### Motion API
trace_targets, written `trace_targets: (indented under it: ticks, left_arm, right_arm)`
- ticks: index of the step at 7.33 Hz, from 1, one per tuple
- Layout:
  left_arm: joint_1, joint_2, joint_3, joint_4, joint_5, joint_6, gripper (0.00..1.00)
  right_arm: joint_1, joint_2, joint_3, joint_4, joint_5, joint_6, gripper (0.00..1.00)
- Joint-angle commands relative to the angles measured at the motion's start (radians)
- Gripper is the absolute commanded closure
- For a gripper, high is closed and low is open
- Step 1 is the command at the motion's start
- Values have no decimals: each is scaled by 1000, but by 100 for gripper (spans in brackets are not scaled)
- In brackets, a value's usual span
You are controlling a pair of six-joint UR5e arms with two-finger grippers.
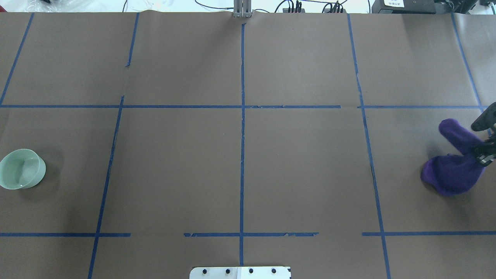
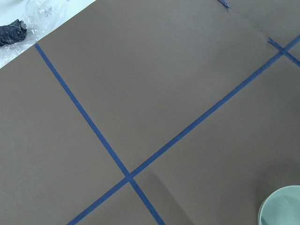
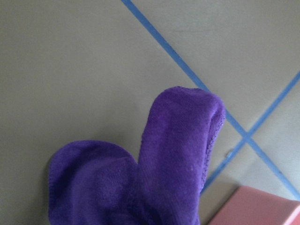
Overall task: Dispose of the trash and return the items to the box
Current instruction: 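Lift the purple cloth with the right gripper toward the pink box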
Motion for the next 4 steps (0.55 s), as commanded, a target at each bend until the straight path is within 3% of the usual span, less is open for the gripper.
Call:
trace_targets:
  ticks: [1, 2, 3, 4]
  left_arm:
    - [7, -29, -17, -2, 33, -98, 0]
    - [16, -50, -23, -3, 42, -153, 0]
    - [37, -65, -23, -3, 44, -188, 0]
    - [64, -88, -23, -5, 46, -230, 0]
  right_arm:
    - [349, 152, -1, -359, 83, -456, 100]
    - [463, 177, -36, -435, 85, -607, 100]
    - [554, 188, -167, -431, 89, -753, 100]
    - [594, 225, -272, -431, 98, -788, 91]
